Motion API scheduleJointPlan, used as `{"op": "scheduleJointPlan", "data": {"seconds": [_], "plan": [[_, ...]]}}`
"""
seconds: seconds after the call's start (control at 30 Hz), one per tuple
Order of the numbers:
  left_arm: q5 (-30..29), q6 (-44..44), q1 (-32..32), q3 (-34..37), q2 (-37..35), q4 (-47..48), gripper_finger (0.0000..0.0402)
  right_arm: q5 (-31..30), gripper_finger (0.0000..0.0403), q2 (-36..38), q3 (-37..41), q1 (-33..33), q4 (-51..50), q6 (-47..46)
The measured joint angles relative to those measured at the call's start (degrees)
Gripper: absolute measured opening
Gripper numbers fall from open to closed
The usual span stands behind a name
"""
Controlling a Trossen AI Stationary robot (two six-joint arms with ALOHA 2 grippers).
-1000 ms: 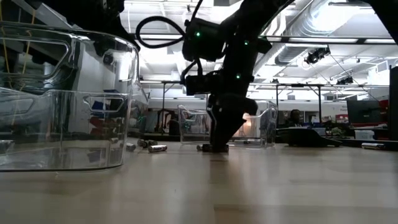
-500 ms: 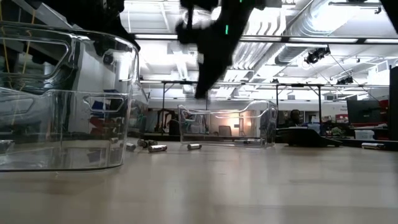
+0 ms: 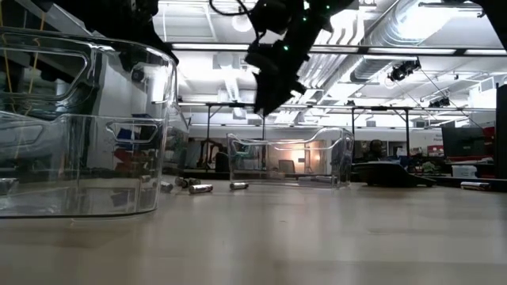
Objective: Sort batteries
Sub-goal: Put the silver battery into the top transparent bin
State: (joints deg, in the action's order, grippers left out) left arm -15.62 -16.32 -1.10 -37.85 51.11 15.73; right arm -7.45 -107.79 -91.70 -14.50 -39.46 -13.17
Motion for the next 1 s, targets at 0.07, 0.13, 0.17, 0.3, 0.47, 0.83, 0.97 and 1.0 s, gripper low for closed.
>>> {"op": "scheduleJointPlan", "data": {"seconds": [0.07, 0.13, 0.17, 0.3, 0.47, 0.83, 0.97, 1.0], "plan": [[0.00, 0.00, 0.00, 0.00, -0.02, 0.03, 0.0001, 6.45, 0.0193, 0.00, 0.00, 0.52, 3.11, 1.72], [0.00, -0.02, 0.00, 0.00, 0.00, 0.15, 0.0001, 10.48, 0.0204, -0.39, -0.08, 2.07, 4.77, 5.69], [0.00, -0.05, 0.00, 0.00, 0.00, 0.13, 0.0001, 11.04, 0.0206, -0.75, -0.09, 2.94, 4.88, 7.68], [0.00, -0.07, 0.00, 0.00, -0.01, 0.09, 0.0001, 11.20, 0.0202, -4.53, -0.04, 6.21, 3.94, 16.28], [0.09, -0.11, 0.00, 0.00, -0.13, -1.85, 0.0001, 10.00, 0.0184, -10.25, -0.04, 8.40, 4.16, 21.42], [3.49, -3.11, 0.04, 0.00, -0.77, -3.57, 0.0001, 2.44, 0.0150, -17.89, -0.16, 8.36, 4.63, 30.26], [3.50, -4.59, 0.14, 0.00, -0.78, -3.56, 0.0000, 2.25, 0.0138, -19.70, -0.44, 8.37, 3.34, 32.94], [3.51, -5.22, 0.17, 0.00, -0.88, -3.58, 0.0000, 2.73, 0.0134, -19.98, -0.44, 8.53, 3.03, 32.87]]}}
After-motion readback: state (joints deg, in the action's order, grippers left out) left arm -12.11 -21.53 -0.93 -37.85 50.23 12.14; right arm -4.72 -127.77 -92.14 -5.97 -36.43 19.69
